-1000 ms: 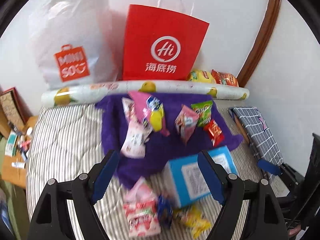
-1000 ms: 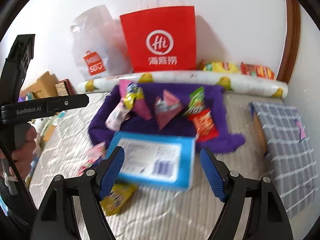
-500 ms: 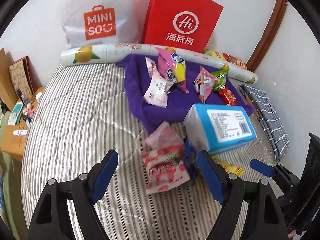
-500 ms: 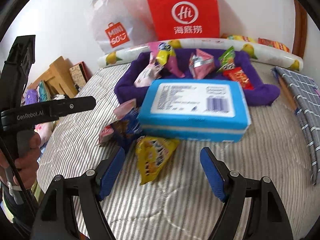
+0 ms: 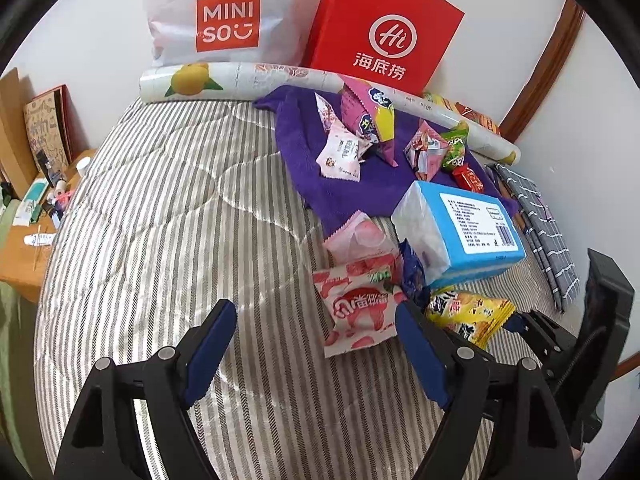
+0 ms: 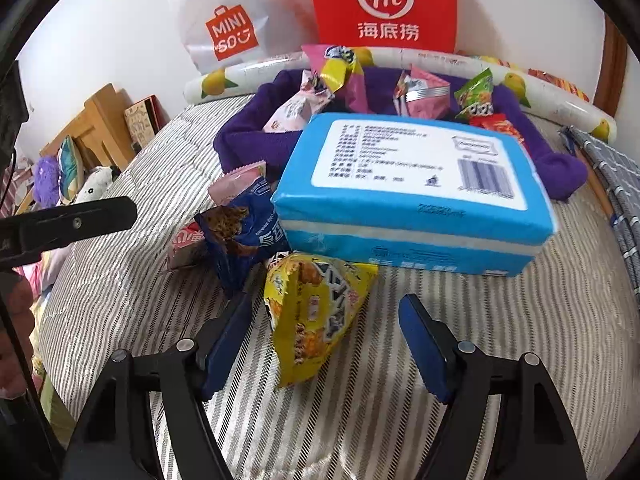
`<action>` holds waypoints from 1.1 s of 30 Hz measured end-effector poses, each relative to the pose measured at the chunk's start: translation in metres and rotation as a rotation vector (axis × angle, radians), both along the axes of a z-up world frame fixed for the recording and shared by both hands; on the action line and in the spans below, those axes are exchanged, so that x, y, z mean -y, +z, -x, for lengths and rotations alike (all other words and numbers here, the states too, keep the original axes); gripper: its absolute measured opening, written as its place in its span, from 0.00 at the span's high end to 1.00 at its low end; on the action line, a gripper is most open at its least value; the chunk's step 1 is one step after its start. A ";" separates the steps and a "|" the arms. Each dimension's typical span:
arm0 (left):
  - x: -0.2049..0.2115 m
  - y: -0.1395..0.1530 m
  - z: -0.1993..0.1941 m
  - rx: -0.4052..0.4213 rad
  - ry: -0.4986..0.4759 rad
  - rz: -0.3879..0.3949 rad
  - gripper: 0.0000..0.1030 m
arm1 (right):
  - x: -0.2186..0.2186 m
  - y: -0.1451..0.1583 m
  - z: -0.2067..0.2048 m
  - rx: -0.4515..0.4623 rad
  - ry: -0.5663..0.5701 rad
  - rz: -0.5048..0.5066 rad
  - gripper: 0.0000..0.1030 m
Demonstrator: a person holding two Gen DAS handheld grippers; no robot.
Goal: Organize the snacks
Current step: 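Move both tools back toward the remaining snacks, then grasp the yellow cracker bag with right tool while left grasps strawberry packet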
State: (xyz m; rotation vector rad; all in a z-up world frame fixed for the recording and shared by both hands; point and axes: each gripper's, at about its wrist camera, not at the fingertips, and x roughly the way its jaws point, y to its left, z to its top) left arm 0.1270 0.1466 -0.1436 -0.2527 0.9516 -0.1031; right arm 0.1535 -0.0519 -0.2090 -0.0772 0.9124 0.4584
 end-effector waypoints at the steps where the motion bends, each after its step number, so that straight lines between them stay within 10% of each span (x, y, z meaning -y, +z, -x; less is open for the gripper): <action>1: 0.000 -0.001 0.001 -0.001 -0.001 0.002 0.22 | -0.002 -0.001 0.000 0.005 0.002 0.007 0.30; 8: 0.013 -0.012 0.006 -0.033 -0.029 -0.050 0.22 | -0.006 -0.009 -0.004 0.020 0.013 0.040 0.46; 33: 0.049 -0.041 -0.014 -0.022 -0.046 -0.199 0.23 | 0.073 0.018 0.032 0.076 -0.057 -0.011 0.49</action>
